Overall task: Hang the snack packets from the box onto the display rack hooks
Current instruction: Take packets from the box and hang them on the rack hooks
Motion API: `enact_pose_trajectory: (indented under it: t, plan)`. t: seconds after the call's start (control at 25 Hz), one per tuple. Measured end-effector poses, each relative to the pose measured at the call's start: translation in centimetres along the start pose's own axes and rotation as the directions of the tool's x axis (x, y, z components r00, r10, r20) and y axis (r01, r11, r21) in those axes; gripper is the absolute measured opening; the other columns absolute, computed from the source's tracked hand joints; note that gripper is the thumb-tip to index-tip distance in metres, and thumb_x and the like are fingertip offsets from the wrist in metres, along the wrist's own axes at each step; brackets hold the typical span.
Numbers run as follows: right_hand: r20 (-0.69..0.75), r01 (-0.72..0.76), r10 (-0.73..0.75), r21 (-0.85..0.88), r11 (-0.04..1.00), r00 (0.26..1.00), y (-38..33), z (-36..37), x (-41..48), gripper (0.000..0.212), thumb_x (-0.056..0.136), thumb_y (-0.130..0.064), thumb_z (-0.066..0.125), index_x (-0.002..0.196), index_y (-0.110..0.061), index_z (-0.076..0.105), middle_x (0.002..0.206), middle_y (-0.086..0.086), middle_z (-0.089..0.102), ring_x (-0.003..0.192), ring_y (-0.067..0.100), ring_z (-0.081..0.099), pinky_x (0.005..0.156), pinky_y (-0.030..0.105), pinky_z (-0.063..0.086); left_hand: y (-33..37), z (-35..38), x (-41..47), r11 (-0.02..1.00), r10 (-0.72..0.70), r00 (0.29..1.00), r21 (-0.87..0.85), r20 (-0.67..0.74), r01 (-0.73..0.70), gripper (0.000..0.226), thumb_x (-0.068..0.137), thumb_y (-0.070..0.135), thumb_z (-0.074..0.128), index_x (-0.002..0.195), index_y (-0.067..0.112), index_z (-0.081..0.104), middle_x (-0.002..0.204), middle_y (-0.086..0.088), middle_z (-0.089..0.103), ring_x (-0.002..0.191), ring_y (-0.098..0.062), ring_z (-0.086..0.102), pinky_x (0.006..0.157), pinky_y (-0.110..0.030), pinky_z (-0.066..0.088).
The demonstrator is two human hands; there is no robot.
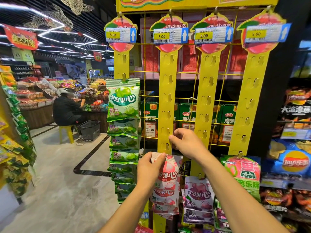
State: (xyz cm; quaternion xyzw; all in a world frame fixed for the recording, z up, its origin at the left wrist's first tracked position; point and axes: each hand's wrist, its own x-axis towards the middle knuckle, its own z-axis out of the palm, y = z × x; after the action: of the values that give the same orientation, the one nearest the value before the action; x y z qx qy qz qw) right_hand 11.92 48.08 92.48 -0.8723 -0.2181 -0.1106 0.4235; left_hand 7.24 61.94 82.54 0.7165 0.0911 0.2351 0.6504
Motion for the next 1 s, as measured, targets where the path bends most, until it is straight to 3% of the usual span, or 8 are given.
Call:
enact_pose_trajectory:
  t: [0.2, 0.36, 0.52, 0.64, 0.88, 1.0]
  plan:
    - [0.139, 0.007, 0.01, -0.122, 0.992, 0.99, 0.4, 0.6, -0.9, 0.032, 0.1, -0.035, 0.058, 0.069, -0.027, 0.053, 0.07, -0.008, 0.056, 0.065, 0.005, 0.05, 0.056, 0.025, 0.037, 0.2, -0.4, -0.2, 0.996, 0.086, 0.996, -0.006, 0.024, -0.086, 0.023, 0.095, 0.033, 0.075, 0.076, 0.022, 0.07, 0.075, -0.001, 0.075, 0.069, -0.011, 0.069, 0.063, -0.034, 0.054]
    - [0.187, -0.02, 0.042, -0.118, 0.993, 0.981, 0.5, 0.6, -0.8, 0.034, 0.102, -0.039, 0.052, 0.073, -0.021, 0.056, 0.072, -0.004, 0.055, 0.066, 0.011, 0.049, 0.059, 0.029, 0.037, 0.3, -0.4, -0.3, 0.996, 0.085, 0.996, 0.003, 0.025, -0.085, 0.026, 0.096, 0.03, 0.075, 0.073, 0.022, 0.067, 0.067, 0.005, 0.072, 0.061, -0.003, 0.064, 0.057, -0.024, 0.049]
    - [0.247, -0.046, 0.06, -0.064, 0.997, 0.967, 0.4, 0.7, -0.7, 0.036, 0.105, -0.041, 0.045, 0.077, -0.019, 0.051, 0.071, -0.004, 0.05, 0.063, 0.011, 0.047, 0.066, 0.037, 0.047, -0.1, -0.6, -0.3, 0.998, 0.06, 0.998, -0.016, 0.018, -0.06, 0.023, 0.095, 0.032, 0.075, 0.08, 0.015, 0.071, 0.075, -0.003, 0.076, 0.069, -0.015, 0.071, 0.063, -0.037, 0.056]
    - [0.253, -0.048, 0.057, -0.041, 0.998, 0.966, 0.6, 1.0, -0.7, 0.038, 0.106, -0.041, 0.042, 0.075, -0.02, 0.045, 0.071, -0.004, 0.045, 0.065, 0.011, 0.044, 0.073, 0.043, 0.051, -0.2, -0.8, -0.1, 0.999, 0.037, 0.999, -0.021, -0.003, -0.037, 0.022, 0.094, 0.032, 0.076, 0.083, 0.013, 0.073, 0.078, -0.005, 0.078, 0.073, -0.019, 0.074, 0.064, -0.038, 0.058]
    - [0.218, -0.008, 0.012, -0.019, 1.0, 0.976, 0.9, 1.2, -0.6, 0.036, 0.106, -0.038, 0.043, 0.075, -0.019, 0.046, 0.074, -0.003, 0.047, 0.068, 0.012, 0.042, 0.063, 0.032, 0.036, -0.7, -0.9, 0.3, 1.0, -0.021, 0.999, 0.01, -0.047, 0.022, 0.027, 0.092, 0.036, 0.078, 0.083, 0.012, 0.072, 0.078, -0.005, 0.077, 0.078, -0.027, 0.076, 0.07, -0.049, 0.061]
    - [0.213, -0.018, 0.018, -0.003, 1.0, 0.977, 1.1, 1.3, -0.6, 0.036, 0.106, -0.038, 0.044, 0.075, -0.019, 0.046, 0.072, -0.003, 0.046, 0.065, 0.011, 0.041, 0.061, 0.032, 0.033, -1.2, -0.6, 0.1, 0.999, -0.035, 0.998, 0.033, -0.052, 0.037, 0.029, 0.091, 0.038, 0.079, 0.08, 0.013, 0.071, 0.077, -0.006, 0.077, 0.075, -0.026, 0.075, 0.067, -0.045, 0.06]
